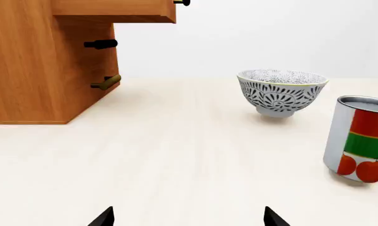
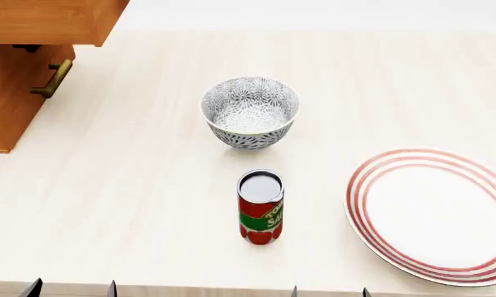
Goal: Put the bowl on top of the cabinet.
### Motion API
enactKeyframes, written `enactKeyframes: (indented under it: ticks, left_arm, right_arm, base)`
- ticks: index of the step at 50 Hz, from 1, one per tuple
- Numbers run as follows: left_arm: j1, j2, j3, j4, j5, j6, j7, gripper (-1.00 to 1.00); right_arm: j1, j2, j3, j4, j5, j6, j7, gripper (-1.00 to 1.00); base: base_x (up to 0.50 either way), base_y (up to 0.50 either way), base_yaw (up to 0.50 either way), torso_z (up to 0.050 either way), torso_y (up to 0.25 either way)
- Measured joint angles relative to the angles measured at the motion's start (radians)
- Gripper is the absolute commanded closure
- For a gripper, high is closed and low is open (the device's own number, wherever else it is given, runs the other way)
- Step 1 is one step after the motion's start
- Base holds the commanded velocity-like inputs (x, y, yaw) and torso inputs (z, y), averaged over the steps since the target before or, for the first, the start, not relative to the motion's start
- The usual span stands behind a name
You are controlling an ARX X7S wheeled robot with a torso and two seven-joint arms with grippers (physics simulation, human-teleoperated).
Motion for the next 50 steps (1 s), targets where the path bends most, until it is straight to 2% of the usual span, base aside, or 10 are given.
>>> enactKeyframes:
  ticks: [22, 25, 31, 38, 41, 44, 47, 50]
  left_arm:
    - [-0.001, -0.044, 0.057, -0.011, -0.033, 0.002, -0.060, -1.00]
    - [0.003, -0.053, 0.064, 0.010, -0.043, -0.038, -0.063, -1.00]
    - [0.061, -0.089, 0.047, 0.230, -0.120, -0.226, -0.054, -1.00]
    - [0.146, -0.142, -0.049, 0.574, -0.283, -0.462, -0.066, -1.00]
    - [0.163, -0.247, -0.059, 0.696, -0.423, -0.497, -0.161, -1.00]
    - [0.153, -0.436, 0.010, 0.787, -0.561, -0.432, -0.334, -1.00]
    - [0.092, -0.653, 0.161, 0.854, -0.652, -0.295, -0.510, -1.00]
    - [-0.023, -0.845, 0.366, 0.905, -0.711, -0.151, -0.657, -1.00]
  right_arm:
    - [0.002, 0.045, -0.067, 0.000, 0.001, 0.031, 0.062, -1.00]
    - [-0.003, 0.050, -0.071, -0.029, 0.010, 0.072, 0.070, -1.00]
    - [-0.055, 0.064, -0.073, -0.242, 0.046, 0.257, 0.083, -1.00]
    - [-0.144, 0.103, -0.078, -0.589, 0.100, 0.461, 0.121, -1.00]
    - [-0.081, 0.220, -0.156, -0.705, 0.218, 0.486, 0.244, -1.00]
    - [0.084, 0.419, -0.332, -0.794, 0.399, 0.420, 0.451, -1.00]
    - [0.324, 0.593, -0.578, -0.860, 0.525, 0.294, 0.715, -1.00]
    - [0.619, 0.727, -0.877, -0.909, 0.606, 0.167, 0.936, -1.00]
  base:
    - [0.00, 0.00, 0.00, 0.000, 0.000]
    - [0.00, 0.00, 0.00, 0.000, 0.000]
    - [0.00, 0.00, 0.00, 0.000, 0.000]
    - [0.00, 0.00, 0.00, 0.000, 0.000]
    - [0.00, 0.00, 0.00, 0.000, 0.000]
    - [0.00, 0.00, 0.00, 0.000, 0.000]
    - [0.00, 0.00, 0.00, 0.000, 0.000]
    - [0.00, 0.00, 0.00, 0.000, 0.000]
